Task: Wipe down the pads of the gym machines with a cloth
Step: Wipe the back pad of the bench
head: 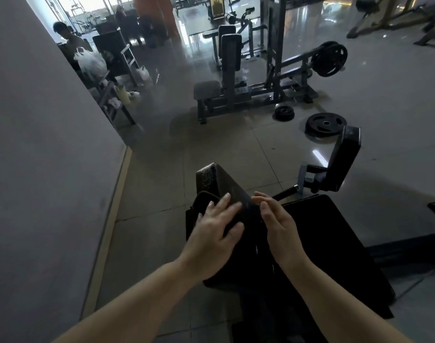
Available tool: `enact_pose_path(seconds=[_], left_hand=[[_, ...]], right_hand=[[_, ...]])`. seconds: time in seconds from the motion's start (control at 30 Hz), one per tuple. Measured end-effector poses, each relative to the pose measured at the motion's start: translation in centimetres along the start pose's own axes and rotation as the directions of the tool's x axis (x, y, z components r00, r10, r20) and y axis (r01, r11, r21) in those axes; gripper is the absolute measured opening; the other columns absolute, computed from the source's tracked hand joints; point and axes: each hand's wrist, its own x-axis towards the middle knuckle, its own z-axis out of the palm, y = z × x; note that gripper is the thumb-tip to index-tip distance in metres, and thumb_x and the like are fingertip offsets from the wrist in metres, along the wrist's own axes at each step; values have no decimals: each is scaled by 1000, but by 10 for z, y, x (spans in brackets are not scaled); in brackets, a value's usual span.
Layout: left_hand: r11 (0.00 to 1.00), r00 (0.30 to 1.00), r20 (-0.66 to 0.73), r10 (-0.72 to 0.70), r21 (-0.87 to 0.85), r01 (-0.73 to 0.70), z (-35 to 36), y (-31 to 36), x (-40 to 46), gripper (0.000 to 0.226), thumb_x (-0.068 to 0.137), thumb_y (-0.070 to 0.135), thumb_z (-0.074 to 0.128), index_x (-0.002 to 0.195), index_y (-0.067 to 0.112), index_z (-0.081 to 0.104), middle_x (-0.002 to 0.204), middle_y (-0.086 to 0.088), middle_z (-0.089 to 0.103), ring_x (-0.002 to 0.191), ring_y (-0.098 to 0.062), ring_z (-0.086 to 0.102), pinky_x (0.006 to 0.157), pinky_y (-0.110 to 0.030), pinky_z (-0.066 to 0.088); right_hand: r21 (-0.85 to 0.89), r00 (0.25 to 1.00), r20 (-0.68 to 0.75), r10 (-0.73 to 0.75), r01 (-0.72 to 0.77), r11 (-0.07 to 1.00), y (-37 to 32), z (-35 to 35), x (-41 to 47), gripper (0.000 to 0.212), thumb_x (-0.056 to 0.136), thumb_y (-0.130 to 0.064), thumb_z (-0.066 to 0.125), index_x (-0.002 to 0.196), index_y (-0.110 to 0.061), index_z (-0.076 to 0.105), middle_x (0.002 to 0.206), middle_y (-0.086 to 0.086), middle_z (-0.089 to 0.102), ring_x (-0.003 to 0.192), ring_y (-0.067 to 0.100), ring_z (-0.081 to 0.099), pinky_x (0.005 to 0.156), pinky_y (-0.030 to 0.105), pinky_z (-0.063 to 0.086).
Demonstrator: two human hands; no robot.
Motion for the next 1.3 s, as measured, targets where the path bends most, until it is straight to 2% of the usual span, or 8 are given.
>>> enact_pose_path(seconds=[0.1,0.17,0.23,0.37,0.63,0.9,1.1,1.3], left_hand=[[979,922,-386,0,-190,-80,-18,2,7,49,86,39,43,131,20,53,139,4,50,129,-1,41,109,-19,31],[979,870,-492,26,-164,-122,-23,1,10,46,88,36,42,127,16,55,131,3,54,122,-1,48,101,-12,36],[980,854,-519,33,-149,-128,-24,-4,15,44,89,33,40,126,13,56,130,3,54,121,0,49,98,-9,36],[983,862,-505,-39,-176,-59,-11,-12,30,38,89,20,44,123,10,58,129,-4,55,121,-5,49,97,-5,32],[973,823,-521,-224,-167,159,5,-13,44,39,98,8,45,137,7,48,146,-9,41,136,-15,35,108,-15,24],[918,886,-336,-320,-342,202,20,-10,44,58,94,44,31,145,18,37,152,0,34,141,-9,27,117,-31,23],[921,876,-356,-325,-330,208,26,-13,45,51,98,39,34,143,14,39,152,3,34,139,-1,25,113,-14,20],[956,886,-365,-286,-171,239,32,-17,50,61,92,42,35,146,14,32,154,5,28,143,-4,20,117,-27,21]], right_hand=[[-304,908,228,-352,410,860,0,15,-1,35,93,-29,44,120,-18,63,137,-6,54,135,11,40,113,35,33],[-491,770,537,-345,618,614,6,37,-4,47,95,-34,39,139,-22,47,151,-5,37,146,15,19,118,36,20],[-638,769,611,-186,618,460,22,56,5,59,92,-44,27,149,-27,27,159,-6,18,148,14,0,120,40,8],[-747,842,539,-32,495,445,55,76,67,75,84,-51,7,152,-24,22,160,-3,13,148,16,-7,119,45,12],[-601,925,377,45,207,772,16,72,90,54,102,-28,38,152,-17,20,161,-1,1,148,15,-4,120,31,2],[-631,921,360,149,123,766,35,21,-56,86,70,-82,-9,143,-36,-16,148,-23,-24,144,3,-13,119,23,3],[-526,928,355,108,103,844,46,38,7,68,87,-64,9,148,-37,-2,158,-15,-10,144,4,-16,120,30,-2],[-427,948,293,124,14,904,70,60,145,50,103,-25,25,149,-6,22,158,9,17,148,20,7,120,34,4]])
